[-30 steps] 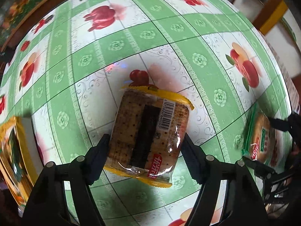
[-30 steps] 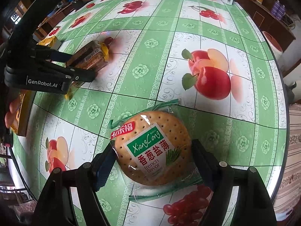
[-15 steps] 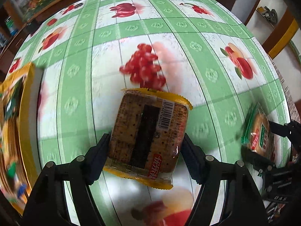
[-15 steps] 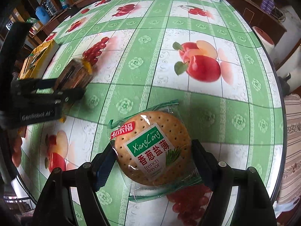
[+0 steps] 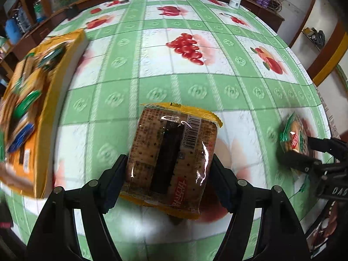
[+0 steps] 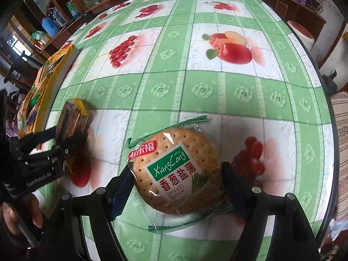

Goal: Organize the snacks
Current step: 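Lift both packs and carry them toward the white box, then move the striped pack and round pack over the white box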

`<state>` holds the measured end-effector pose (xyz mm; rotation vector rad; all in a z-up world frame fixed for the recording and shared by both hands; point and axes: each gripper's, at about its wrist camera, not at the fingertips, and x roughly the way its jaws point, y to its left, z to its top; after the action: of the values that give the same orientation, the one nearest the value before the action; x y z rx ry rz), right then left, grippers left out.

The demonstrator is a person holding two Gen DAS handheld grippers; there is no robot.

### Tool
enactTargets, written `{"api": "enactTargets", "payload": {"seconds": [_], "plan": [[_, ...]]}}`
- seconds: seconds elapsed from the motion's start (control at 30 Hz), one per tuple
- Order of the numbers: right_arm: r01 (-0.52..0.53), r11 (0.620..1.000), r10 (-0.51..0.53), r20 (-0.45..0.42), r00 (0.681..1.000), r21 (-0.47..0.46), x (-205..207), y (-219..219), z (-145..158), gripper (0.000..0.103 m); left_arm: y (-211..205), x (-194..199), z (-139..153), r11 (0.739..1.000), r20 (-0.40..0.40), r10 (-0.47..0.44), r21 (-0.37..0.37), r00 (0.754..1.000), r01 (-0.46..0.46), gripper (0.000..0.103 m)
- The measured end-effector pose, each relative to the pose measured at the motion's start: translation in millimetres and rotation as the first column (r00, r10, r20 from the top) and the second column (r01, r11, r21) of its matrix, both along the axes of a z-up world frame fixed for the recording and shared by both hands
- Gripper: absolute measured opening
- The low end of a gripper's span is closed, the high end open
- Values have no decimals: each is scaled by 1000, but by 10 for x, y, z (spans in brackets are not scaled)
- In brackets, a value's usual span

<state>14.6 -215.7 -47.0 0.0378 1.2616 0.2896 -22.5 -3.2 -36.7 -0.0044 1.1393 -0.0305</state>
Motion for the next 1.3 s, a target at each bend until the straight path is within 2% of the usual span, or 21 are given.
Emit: {"api": "enactTargets", "payload": {"seconds": [0.33,0.83,1.3], "plan": [[-73,996,75,-32,997,57,-118,418,26,78,203,-284,82,999,55,43,-13,998,-42,73],[-172,982,175,-43,984,74,-60,1119,95,78,676,-287,132,992,70,122,-37,990,-119,73],[-250,961,251,10,968,121,93,1736,413,78,1063,-266,375,981,130,192,-48,973,-187,73]]}}
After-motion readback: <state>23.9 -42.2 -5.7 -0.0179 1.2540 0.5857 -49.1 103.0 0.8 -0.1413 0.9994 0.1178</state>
